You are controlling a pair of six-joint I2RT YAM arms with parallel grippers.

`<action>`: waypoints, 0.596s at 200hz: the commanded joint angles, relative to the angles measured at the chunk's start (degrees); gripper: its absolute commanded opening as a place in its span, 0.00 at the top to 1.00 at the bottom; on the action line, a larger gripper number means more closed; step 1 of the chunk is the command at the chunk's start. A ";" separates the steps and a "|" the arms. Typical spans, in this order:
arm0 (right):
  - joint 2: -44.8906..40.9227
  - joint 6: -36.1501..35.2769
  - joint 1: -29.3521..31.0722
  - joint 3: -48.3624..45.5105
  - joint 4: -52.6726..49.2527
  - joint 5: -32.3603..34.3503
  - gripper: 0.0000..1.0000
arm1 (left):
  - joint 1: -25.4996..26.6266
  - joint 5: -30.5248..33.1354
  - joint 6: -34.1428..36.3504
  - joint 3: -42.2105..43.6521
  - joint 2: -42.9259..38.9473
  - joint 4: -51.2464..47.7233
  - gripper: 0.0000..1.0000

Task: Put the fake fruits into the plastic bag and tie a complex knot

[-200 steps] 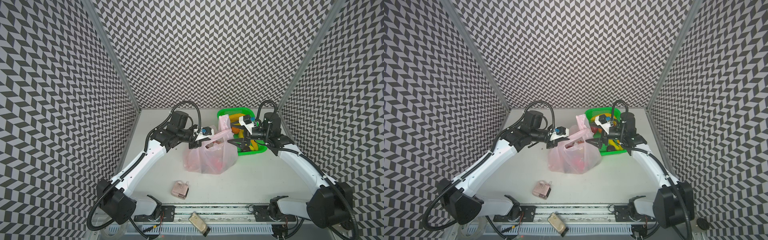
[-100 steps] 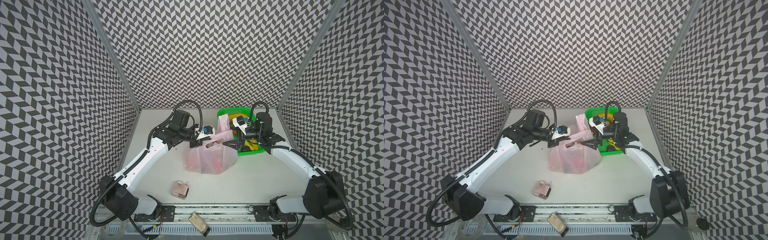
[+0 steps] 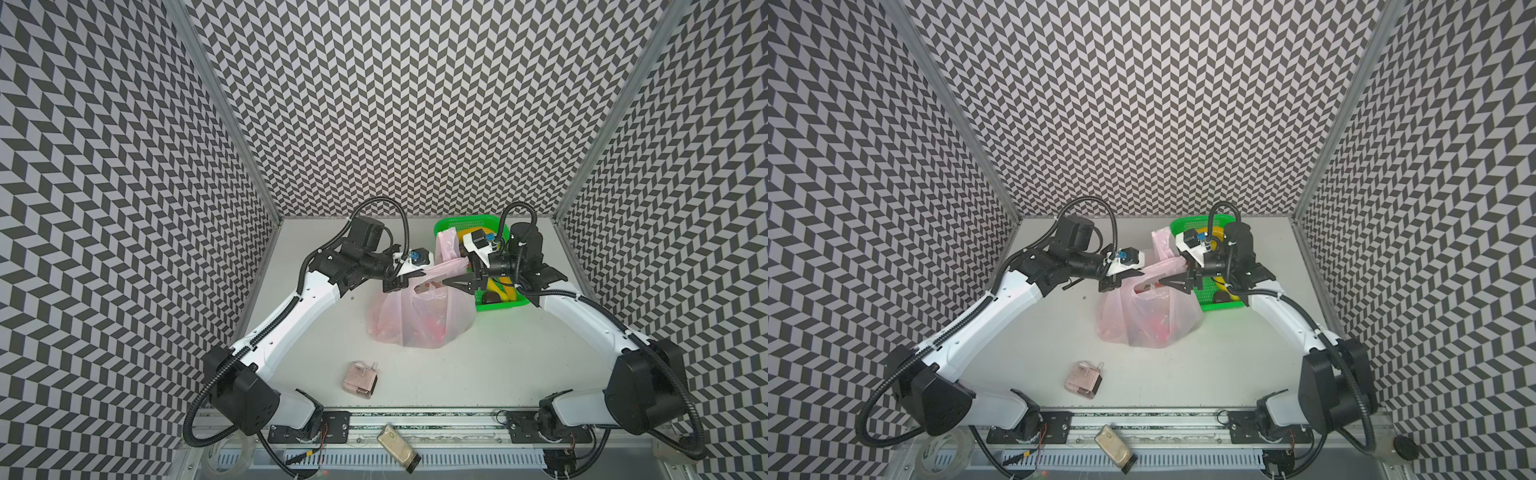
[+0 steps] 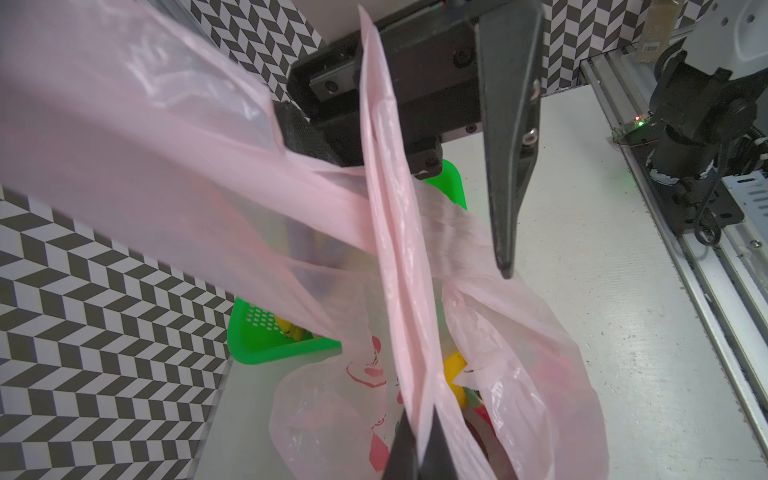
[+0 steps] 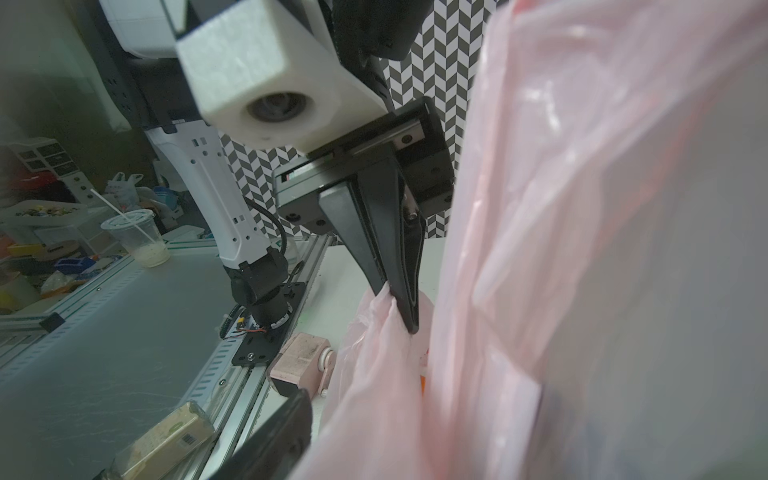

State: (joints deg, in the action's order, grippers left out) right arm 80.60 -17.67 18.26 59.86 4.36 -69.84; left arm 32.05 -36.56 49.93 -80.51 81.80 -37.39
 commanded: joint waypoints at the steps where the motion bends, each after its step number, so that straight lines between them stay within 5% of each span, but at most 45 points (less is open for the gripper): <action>1: 0.09 -1.14 0.39 1.58 2.06 0.10 0.27 | 0.57 0.92 0.28 -2.08 0.82 -0.62 1.00; 42: 0.18 -1.14 0.42 1.84 1.80 0.93 0.40 | 0.77 1.52 0.22 -2.15 0.75 -0.46 1.00; 119: -0.49 -1.61 0.46 1.63 1.13 3.53 0.99 | 0.47 4.90 -2.09 -1.97 -0.35 1.88 1.00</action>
State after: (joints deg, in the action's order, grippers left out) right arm 80.60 -17.45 18.48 60.71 4.32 -67.53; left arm 32.60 -32.77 48.69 -80.93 82.50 -37.10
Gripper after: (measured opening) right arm 0.058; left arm 0.049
